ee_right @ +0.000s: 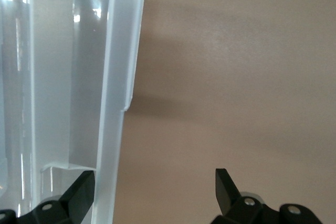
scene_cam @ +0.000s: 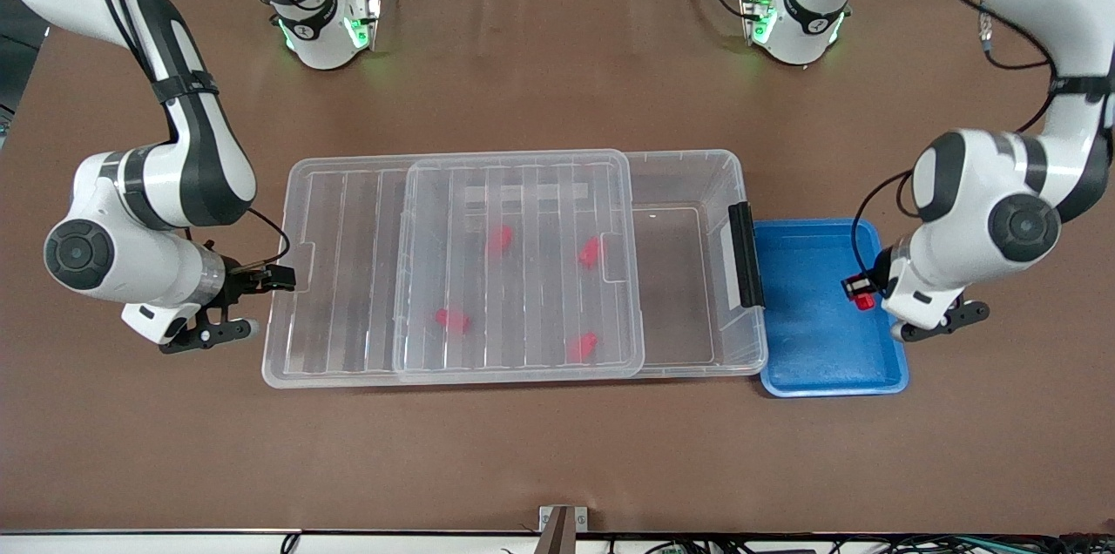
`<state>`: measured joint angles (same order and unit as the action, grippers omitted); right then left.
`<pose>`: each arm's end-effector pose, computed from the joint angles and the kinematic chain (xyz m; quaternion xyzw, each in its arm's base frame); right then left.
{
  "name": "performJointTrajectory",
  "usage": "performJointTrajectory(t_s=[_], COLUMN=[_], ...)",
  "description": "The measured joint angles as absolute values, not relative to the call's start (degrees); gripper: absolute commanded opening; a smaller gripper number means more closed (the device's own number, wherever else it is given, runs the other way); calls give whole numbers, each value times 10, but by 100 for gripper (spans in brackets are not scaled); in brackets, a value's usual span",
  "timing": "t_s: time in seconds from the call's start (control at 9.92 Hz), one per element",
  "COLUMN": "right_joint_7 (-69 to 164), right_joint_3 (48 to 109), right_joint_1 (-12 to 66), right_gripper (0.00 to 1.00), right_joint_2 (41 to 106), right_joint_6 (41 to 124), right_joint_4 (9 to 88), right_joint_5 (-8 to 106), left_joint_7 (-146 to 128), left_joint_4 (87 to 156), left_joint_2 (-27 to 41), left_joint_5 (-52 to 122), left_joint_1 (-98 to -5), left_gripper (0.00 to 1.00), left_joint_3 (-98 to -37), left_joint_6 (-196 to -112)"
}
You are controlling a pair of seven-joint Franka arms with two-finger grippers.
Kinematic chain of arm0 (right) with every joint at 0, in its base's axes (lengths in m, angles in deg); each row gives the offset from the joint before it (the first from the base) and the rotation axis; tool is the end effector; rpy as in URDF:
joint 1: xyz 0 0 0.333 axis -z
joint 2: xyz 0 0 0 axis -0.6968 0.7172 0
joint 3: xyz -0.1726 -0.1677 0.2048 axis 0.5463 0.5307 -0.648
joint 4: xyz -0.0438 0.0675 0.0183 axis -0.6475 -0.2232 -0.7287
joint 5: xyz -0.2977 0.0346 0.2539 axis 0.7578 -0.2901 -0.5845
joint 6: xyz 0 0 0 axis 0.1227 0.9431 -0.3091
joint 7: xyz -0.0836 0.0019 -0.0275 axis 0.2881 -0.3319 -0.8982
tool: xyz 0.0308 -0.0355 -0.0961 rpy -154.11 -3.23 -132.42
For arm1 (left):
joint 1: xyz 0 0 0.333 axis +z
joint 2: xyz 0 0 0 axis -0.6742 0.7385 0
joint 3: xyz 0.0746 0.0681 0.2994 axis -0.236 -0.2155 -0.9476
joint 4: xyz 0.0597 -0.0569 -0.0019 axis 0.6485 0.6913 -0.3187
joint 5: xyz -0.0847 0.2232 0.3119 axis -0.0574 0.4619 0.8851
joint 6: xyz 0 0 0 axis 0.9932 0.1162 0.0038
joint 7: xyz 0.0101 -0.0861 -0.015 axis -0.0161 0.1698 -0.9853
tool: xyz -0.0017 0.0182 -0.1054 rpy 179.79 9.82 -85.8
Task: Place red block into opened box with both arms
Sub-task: 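Carry the red block over the uncovered box end with the left gripper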
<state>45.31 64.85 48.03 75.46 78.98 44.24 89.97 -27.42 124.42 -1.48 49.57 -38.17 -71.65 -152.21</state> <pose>0.6554 0.0358 0.3419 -0.9912 -0.1111 0.0716 0.0047 0.6198 -0.0915 0.3868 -0.9931 -0.1117 0.0300 0.0195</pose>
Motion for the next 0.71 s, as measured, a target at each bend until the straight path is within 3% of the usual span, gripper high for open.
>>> performJointTrajectory(t_s=[0.2,0.4,0.71], right_joint_7=[426,405,399], right_joint_3=[649,650,650], right_joint_1=[495,507,510], right_gripper=[100,100,100], right_joint_2=[755,754,754], right_joint_6=[780,777,776], right_joint_4=[435,430,424], right_joint_5=[908,911,911], left_joint_7=[-334,-406,-436], left_joint_4=[1241,1240,1241], left_joint_2=[-53,-37,26], left_joint_5=[495,495,496], left_joint_1=[-387,-401,-470], left_gripper=[1,1,1], left_joint_3=[-649,-586,-571], left_joint_6=[-1487,-1487,-1542])
